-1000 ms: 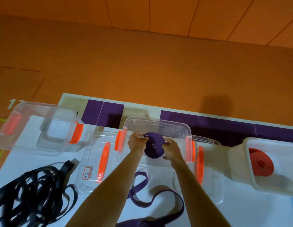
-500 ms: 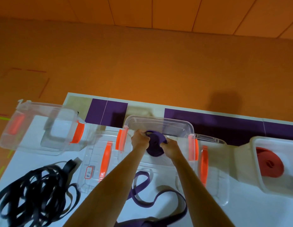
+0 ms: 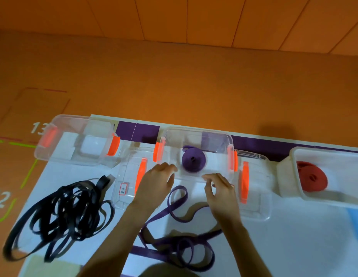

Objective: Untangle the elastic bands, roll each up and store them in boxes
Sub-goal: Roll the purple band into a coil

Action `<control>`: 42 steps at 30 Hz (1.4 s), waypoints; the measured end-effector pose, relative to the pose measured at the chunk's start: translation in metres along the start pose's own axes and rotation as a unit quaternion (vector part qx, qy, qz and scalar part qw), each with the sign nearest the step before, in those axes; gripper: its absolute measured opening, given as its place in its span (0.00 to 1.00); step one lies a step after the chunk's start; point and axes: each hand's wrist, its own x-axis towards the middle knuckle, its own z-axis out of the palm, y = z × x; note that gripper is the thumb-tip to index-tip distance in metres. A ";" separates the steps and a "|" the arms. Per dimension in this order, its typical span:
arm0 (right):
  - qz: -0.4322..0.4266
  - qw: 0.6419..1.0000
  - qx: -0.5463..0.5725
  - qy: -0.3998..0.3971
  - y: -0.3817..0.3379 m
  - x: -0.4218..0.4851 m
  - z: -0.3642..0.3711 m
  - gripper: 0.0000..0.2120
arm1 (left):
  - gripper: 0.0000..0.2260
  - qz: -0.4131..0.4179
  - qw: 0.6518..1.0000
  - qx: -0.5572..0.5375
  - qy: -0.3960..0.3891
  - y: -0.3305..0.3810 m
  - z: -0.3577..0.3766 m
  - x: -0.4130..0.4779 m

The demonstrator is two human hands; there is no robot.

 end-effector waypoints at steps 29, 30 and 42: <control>0.289 0.955 0.031 0.062 -0.038 -0.049 0.140 0.16 | 0.12 -0.049 0.998 0.020 -0.036 -0.114 0.030 -0.217; 0.268 0.960 0.035 0.077 -0.042 -0.056 0.133 0.11 | 0.12 -0.045 0.998 0.004 -0.038 -0.111 0.030 -0.212; 0.033 0.989 0.142 0.037 -0.097 -0.137 0.051 0.13 | 0.20 0.069 0.952 -0.295 -0.037 -0.032 0.016 -0.151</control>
